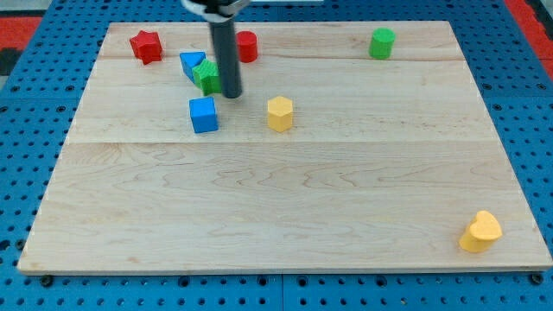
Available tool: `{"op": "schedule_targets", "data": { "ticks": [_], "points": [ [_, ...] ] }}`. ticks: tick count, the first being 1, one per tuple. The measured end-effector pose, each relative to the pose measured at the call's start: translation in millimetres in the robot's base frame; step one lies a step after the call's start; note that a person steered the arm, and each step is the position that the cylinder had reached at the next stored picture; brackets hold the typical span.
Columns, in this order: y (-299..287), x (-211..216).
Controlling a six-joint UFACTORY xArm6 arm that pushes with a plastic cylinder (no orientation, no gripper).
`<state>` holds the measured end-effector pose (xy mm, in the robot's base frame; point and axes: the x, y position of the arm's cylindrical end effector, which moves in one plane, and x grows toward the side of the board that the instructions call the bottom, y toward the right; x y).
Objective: Move blue triangle to the diagonal top right of the blue cube
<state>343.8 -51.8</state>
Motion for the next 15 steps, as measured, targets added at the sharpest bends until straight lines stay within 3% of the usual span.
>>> {"op": "schedule_targets", "data": {
  "ticks": [3, 5, 6, 7, 8, 9, 11, 13, 14, 15],
  "points": [
    [-80, -43],
    [-104, 26],
    [-183, 21],
    [-214, -14],
    [-176, -52],
    [-179, -68],
    [-125, -56],
    [-140, -16],
    [-182, -47],
    [-153, -84]
  ]
}}
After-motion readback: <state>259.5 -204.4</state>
